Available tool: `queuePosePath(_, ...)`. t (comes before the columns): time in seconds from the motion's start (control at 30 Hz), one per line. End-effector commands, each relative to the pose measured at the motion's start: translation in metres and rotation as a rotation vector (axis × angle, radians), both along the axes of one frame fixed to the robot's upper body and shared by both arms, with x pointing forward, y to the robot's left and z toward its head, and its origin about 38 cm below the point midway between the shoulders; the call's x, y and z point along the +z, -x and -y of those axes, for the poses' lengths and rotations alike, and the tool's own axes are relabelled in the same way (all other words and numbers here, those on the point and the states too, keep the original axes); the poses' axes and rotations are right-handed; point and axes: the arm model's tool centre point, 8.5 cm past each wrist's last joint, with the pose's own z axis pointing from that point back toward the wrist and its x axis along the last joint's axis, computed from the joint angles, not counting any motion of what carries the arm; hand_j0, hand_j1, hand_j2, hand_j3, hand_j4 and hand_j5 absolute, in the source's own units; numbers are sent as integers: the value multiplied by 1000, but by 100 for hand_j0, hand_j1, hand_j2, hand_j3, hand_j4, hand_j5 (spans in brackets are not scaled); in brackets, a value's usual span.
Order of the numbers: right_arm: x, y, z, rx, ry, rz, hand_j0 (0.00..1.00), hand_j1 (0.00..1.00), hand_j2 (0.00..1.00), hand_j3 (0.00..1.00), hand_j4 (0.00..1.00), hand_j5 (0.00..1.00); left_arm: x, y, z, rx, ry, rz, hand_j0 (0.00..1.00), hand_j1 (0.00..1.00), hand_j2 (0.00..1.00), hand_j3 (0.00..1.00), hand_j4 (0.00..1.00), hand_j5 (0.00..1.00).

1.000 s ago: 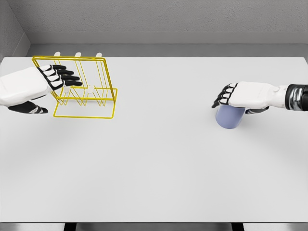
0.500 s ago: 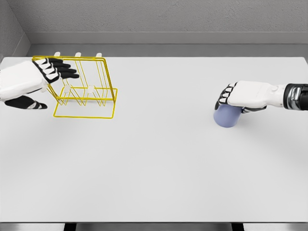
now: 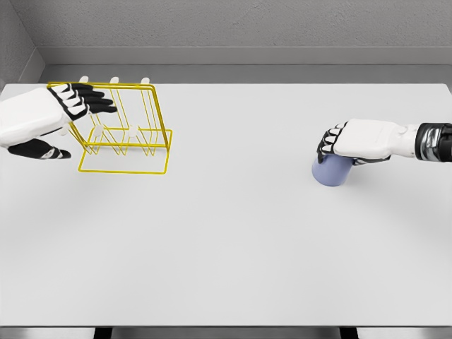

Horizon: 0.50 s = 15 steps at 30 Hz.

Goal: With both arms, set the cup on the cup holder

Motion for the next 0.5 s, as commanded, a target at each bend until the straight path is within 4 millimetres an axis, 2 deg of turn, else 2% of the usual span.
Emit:
queuePosePath(0.0, -3, 2, -2, 12, 1, -19, 59, 59, 59, 59, 59, 59, 1, 0, 2, -3, 8, 2, 100, 100, 100, 100, 100, 100)
queuePosePath(0.07, 2, 0, -2, 11, -1, -8, 59, 59, 59, 59, 59, 59, -1, 0, -1, 6, 26, -4, 100, 100, 100, 100, 100, 100)
queuePosePath(0.17, 7, -2, -2, 11, -3, 3, 58, 58, 58, 58, 58, 58, -40, 19, 0, 4, 164, -169, 100, 100, 100, 100, 100, 100)
queuePosePath(0.23, 8, -2, -2, 10, -6, 4, 58, 58, 58, 58, 58, 58, -46, 26, 5, -11, 262, -238, 100, 100, 100, 100, 100, 100)
queuePosePath(0.33, 12, -3, -1, 9, -6, 10, 56, 56, 56, 56, 56, 56, -42, 30, 9, -27, 358, -276, 100, 100, 100, 100, 100, 100)
queuePosePath(0.47, 17, -5, -2, 11, -8, 22, 54, 54, 54, 54, 54, 54, -39, 29, 8, -25, 354, -268, 100, 100, 100, 100, 100, 100)
